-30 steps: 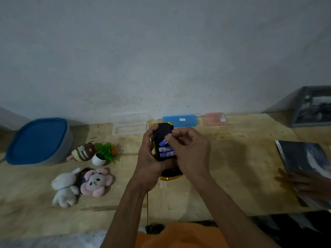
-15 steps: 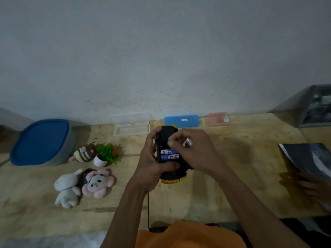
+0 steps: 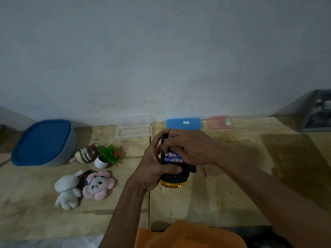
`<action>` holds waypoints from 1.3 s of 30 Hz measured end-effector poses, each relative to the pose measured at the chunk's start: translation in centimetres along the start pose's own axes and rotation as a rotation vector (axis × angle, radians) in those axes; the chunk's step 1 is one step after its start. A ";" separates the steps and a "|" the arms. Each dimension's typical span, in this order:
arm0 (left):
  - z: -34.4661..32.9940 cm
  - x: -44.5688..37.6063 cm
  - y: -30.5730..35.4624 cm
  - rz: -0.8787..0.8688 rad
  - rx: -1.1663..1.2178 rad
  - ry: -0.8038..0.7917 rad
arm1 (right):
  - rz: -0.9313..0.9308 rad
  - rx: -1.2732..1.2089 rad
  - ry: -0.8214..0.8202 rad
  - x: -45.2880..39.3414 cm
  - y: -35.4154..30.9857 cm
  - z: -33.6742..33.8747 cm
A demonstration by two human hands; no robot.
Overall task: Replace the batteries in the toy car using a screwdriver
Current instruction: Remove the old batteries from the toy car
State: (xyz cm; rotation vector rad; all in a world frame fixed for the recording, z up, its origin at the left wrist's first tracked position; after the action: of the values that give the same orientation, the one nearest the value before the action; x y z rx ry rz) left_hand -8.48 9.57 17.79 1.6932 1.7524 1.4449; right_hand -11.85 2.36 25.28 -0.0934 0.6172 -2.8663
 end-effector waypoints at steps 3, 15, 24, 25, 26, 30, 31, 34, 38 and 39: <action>-0.4 -0.3 -0.2 0.005 0.027 -0.027 | 0.049 0.000 -0.032 -0.5 0.1 -0.2; 0.1 -1.0 0.3 -0.005 0.025 -0.015 | 0.035 -0.365 0.279 -0.4 1.9 0.5; 2.3 -0.8 1.5 -0.095 0.001 0.111 | -0.545 -1.507 1.008 3.3 6.3 -1.4; 2.5 -0.7 1.5 -0.099 0.007 0.112 | -0.616 -1.605 1.020 3.5 5.9 -2.3; 2.6 -0.7 1.5 -0.103 0.012 0.114 | -0.678 -1.612 1.002 3.9 5.6 -3.0; 2.8 -0.6 1.7 -0.113 -0.003 0.129 | -0.708 -1.123 0.773 5.0 3.9 -2.8; 2.9 -0.6 1.7 -0.114 -0.005 0.132 | -0.680 -0.970 0.717 5.0 3.4 -2.4; 3.0 -0.5 2.0 -0.127 -0.024 0.143 | -0.617 -0.734 0.626 4.8 2.4 -2.0; 3.0 -0.4 2.2 -0.149 -0.068 0.179 | -0.624 -0.715 0.575 4.6 1.7 -2.3; 3.0 -0.3 2.2 -0.155 -0.081 0.190 | -0.637 -0.739 0.566 4.5 1.7 -2.6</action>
State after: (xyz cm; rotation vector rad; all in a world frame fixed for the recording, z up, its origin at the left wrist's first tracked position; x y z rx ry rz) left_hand -4.79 10.16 18.08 1.3863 1.8485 1.6261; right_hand -16.22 0.90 22.29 0.5162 2.0568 -3.0246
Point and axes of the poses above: each hand's wrist, its own x-axis away from the middle knuckle, its own z-axis out of the back of the hand, y = z × x, the point moved 9 cm from there along -x, towards the middle knuckle, and after that the axes turned 13 degrees about z, right-handed, at the moved point
